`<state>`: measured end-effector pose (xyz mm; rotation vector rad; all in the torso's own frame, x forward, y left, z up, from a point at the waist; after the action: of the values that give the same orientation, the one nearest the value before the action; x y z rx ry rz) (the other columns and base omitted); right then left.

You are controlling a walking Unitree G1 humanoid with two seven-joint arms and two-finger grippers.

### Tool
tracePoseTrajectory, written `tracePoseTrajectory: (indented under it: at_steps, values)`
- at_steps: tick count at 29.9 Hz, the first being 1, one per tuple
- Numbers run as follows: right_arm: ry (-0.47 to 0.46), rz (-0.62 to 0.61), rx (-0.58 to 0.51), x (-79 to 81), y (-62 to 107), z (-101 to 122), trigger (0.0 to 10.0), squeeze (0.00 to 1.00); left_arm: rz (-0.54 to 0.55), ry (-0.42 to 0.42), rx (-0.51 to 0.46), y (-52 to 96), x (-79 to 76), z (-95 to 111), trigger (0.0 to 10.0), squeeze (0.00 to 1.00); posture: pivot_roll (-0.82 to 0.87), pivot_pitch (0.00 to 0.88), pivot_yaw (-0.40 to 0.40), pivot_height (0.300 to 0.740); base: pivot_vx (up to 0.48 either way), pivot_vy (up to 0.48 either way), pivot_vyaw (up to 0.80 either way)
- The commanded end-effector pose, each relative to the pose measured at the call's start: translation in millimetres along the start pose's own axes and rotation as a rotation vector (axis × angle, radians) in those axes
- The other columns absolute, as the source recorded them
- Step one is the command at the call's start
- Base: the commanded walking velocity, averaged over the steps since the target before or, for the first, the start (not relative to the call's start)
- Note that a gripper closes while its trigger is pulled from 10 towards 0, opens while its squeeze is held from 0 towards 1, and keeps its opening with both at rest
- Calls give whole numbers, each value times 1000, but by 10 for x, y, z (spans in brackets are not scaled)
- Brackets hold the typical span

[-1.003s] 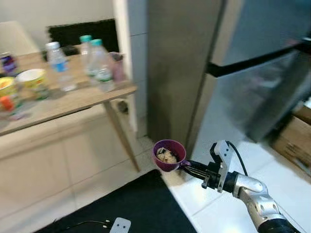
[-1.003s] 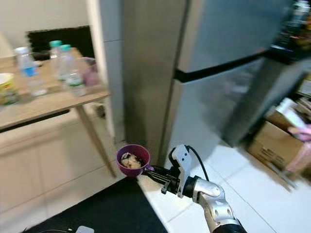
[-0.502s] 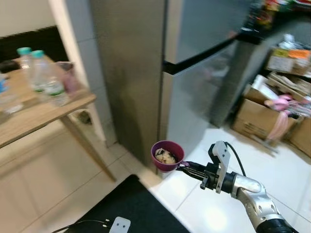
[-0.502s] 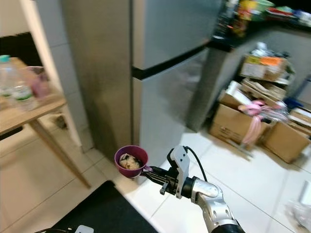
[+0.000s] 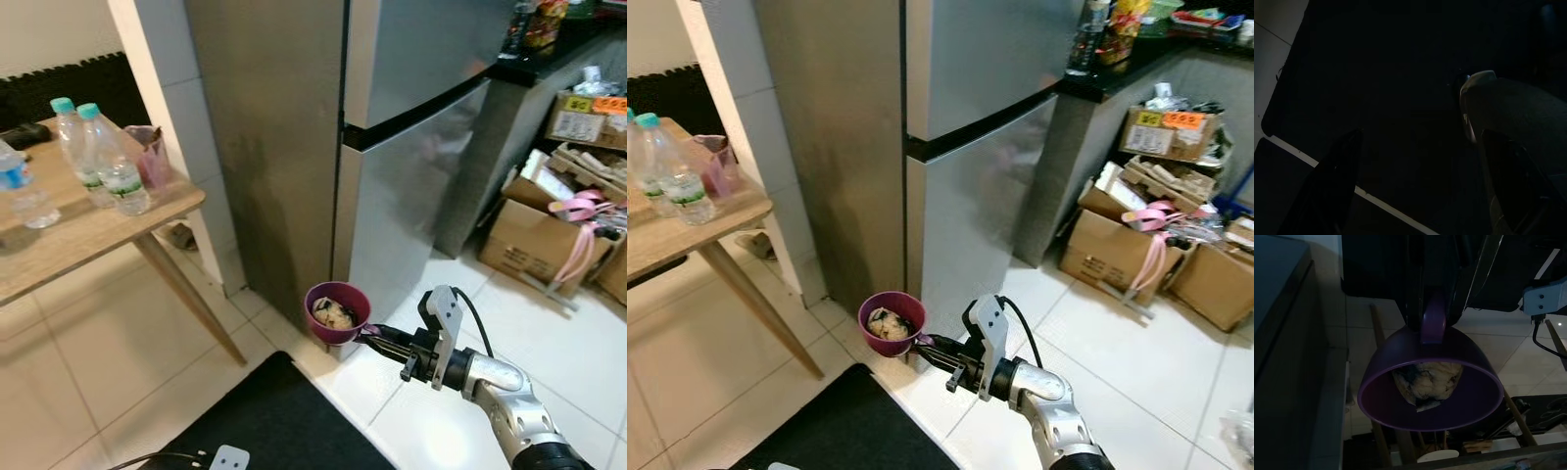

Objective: Restocking fridge

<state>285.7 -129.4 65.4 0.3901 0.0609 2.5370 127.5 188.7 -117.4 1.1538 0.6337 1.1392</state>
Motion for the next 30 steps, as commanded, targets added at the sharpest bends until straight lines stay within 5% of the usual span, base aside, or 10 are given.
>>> tracePoseTrajectory:
  at_steps: [1,19,30]
  values:
    - [19,-3,-21,-14,4,46,10000,0,-6,7,33,14,5,-116,10000,0,-52,0,-8,740,0,0,0]
    - [18,-1,-19,-12,-9,38,10000,0,-20,39,25,3,-24,-51,10000,0,-54,0,-11,740,0,-316,0]
    - [18,1,-16,-7,-9,33,10000,0,-9,63,24,4,-13,-60,10000,0,-57,0,-11,740,0,0,0]
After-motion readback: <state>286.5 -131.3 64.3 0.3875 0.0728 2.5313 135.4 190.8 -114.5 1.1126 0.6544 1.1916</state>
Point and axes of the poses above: a point about 5 cm out from each wrist's last joint towards the gripper, its own y axis pointing back from the gripper into the wrist, its own z axis along the axis of the wrist's last joint, x = y × z, the point moved 1 cm from there along -y, pointing out of the wrist towards the gripper, and after that the axes turned 9 degrees about -y, right-handed, at the moved point
